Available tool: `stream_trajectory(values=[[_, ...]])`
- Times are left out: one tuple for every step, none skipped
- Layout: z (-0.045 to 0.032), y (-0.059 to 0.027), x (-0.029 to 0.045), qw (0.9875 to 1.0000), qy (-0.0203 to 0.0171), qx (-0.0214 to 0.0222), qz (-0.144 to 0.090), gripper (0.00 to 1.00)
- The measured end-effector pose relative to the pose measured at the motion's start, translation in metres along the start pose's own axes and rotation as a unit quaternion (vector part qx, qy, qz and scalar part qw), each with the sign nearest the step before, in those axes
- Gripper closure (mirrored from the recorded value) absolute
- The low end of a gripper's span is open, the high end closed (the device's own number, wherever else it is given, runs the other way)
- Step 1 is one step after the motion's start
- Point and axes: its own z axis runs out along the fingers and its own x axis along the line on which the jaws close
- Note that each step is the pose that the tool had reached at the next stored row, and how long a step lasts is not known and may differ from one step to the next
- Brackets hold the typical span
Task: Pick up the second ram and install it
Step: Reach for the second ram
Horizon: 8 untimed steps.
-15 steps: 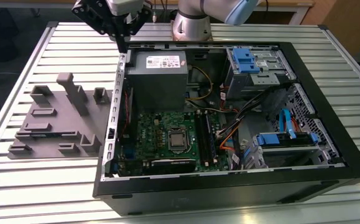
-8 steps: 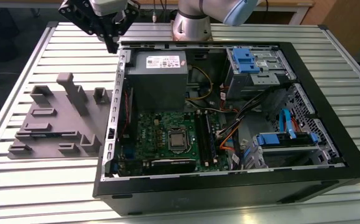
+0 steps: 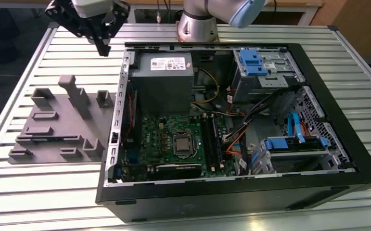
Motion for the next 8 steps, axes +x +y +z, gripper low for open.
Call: stream_trajectory(values=[[0.0001,-0.0003,0.0027,1.0000,0.0000,0.0000,0.000,0.89],[0.0000,-0.0006,0.0055,1.0000,0.0000,0.0000,0.000,0.89],[0.0000,-0.0009,0.0082,1.0000,0.0000,0.0000,0.000,0.89],[0.0000,-0.0012,0.0111,1.0000,0.0000,0.0000,0.000,0.89],[0.0000,-0.0015,0.0141,1.0000,0.0000,0.0000,0.000,0.89],[0.0000,-0.0018,0.0172,1.0000,0.0000,0.0000,0.000,0.89],[0.0000,-0.0021,0.0203,1.0000,0.0000,0.0000,0.000,0.89],[0.0000,-0.0023,0.0234,1.0000,0.0000,0.0000,0.000,0.89]])
